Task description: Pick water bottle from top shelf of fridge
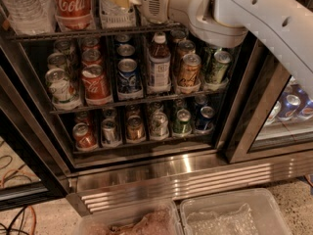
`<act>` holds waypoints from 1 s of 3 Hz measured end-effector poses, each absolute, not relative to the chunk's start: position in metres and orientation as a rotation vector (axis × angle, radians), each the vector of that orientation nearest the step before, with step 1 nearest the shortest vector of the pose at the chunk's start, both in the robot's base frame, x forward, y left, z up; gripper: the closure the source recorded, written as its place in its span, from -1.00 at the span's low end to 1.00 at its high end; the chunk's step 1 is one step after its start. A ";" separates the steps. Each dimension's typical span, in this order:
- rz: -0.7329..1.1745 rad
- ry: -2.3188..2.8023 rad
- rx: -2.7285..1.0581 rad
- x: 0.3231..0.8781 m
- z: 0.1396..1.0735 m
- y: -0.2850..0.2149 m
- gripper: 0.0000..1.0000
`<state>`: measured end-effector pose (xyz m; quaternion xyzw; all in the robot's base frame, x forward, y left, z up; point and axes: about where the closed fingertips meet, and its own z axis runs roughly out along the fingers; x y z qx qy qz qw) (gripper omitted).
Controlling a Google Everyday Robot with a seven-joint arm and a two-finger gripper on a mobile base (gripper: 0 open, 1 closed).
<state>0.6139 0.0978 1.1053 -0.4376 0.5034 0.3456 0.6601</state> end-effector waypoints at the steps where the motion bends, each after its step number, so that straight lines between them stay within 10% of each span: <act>1: 0.790 1.130 -1.004 0.611 1.108 0.097 1.00; 3: 0.824 1.109 -1.069 0.596 1.115 0.089 1.00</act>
Offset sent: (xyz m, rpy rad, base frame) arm -0.0822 -0.0317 0.0253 -0.0945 -0.0246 0.3369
